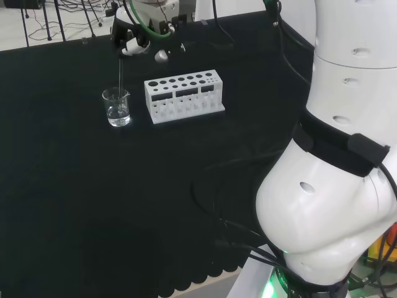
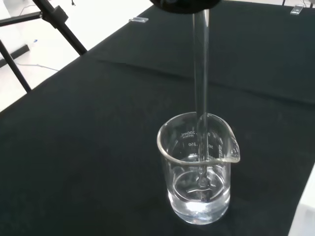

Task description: Put the glass rod back on the white test tube rack.

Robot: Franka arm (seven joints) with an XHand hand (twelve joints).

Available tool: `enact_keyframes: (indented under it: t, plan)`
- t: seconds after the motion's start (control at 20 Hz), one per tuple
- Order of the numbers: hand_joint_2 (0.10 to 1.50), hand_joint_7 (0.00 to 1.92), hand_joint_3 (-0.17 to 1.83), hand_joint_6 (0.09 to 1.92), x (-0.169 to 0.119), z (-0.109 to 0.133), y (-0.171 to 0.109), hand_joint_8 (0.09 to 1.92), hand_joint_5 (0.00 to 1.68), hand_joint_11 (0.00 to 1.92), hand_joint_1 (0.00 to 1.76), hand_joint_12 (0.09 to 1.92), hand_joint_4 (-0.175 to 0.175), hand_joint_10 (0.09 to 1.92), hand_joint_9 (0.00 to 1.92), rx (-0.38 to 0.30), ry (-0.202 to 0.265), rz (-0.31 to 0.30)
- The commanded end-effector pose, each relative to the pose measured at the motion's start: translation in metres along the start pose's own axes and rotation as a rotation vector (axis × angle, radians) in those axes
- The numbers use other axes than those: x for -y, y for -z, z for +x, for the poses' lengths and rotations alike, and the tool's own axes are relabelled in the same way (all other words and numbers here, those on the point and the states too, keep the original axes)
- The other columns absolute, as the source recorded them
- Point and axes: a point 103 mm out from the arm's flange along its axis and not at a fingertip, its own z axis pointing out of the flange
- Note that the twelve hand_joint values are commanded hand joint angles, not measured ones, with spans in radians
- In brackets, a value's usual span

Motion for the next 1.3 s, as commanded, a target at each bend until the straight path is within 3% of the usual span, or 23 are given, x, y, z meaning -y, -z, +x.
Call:
enact_keyframes:
  t: [0.05, 0.5, 0.95, 1.3]
  plan:
    - [1.09, 1.23, -0.16, 0.19, 0.003, -0.004, 0.0, 0.92, 1.27, 1.55, 1.31, 0.5, -0.175, 0.51, 1.85, 0.006, -0.003, 0.002]
    - [1.09, 1.23, -0.16, 0.19, 0.006, 0.001, 0.01, 0.92, 1.28, 1.55, 1.31, 0.5, -0.175, 0.51, 1.85, 0.002, -0.009, -0.003]
    - [1.1, 1.23, -0.17, 0.19, 0.018, 0.01, 0.048, 0.92, 1.28, 1.55, 1.31, 0.51, -0.175, 0.51, 1.85, 0.025, -0.022, -0.024]
    - [1.1, 1.23, -0.17, 0.19, 0.023, 0.006, 0.082, 0.91, 1.28, 1.55, 1.31, 0.51, -0.175, 0.51, 1.85, 0.024, -0.048, -0.074]
